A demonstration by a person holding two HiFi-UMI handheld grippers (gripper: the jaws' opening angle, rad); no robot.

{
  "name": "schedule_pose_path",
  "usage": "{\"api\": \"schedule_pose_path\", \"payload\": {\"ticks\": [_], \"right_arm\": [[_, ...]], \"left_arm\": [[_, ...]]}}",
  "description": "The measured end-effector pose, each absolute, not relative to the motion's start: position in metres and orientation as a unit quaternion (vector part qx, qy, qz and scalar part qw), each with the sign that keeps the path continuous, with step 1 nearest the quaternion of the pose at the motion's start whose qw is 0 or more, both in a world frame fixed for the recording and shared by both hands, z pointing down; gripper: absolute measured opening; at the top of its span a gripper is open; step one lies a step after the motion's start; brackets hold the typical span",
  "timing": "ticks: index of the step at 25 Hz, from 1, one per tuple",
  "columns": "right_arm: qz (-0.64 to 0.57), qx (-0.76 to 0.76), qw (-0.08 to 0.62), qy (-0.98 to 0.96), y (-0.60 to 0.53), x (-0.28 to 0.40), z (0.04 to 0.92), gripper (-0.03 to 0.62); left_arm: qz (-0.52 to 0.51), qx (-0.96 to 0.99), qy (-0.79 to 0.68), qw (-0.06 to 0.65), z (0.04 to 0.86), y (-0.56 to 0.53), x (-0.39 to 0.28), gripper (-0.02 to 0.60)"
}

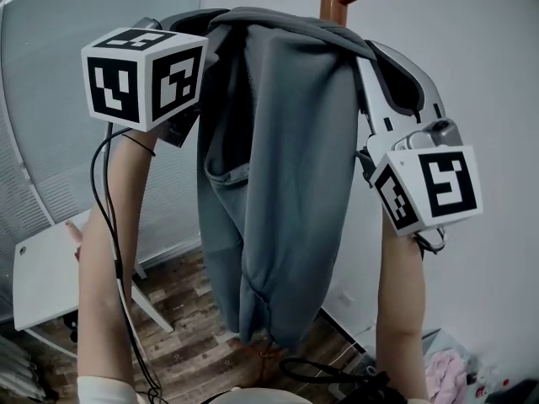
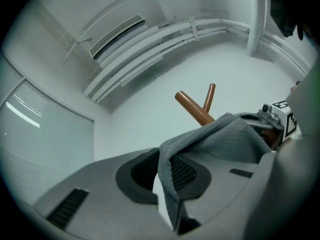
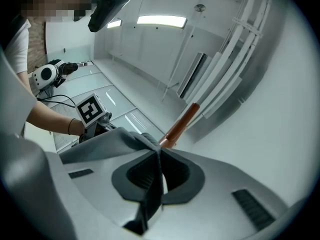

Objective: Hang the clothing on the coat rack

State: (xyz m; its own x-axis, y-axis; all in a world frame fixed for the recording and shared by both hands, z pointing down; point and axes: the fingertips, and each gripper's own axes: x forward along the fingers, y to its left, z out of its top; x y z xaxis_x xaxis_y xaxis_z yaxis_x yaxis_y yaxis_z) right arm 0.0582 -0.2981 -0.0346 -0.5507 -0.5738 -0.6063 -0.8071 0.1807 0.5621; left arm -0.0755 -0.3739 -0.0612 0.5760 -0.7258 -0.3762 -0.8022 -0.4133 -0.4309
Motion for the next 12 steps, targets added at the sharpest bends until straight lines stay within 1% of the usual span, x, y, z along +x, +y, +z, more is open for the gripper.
{"api": "schedule_pose_path", "payload": {"ticks": [12], "right_arm": [[0.451,-0.452,0.12,0.76,-0.296,0.055,-0.031,0.023]], "left_arm": [[0.057,-0.841,0.455,0.289,-0.05,-0.375,-0.075,0.04]]}}
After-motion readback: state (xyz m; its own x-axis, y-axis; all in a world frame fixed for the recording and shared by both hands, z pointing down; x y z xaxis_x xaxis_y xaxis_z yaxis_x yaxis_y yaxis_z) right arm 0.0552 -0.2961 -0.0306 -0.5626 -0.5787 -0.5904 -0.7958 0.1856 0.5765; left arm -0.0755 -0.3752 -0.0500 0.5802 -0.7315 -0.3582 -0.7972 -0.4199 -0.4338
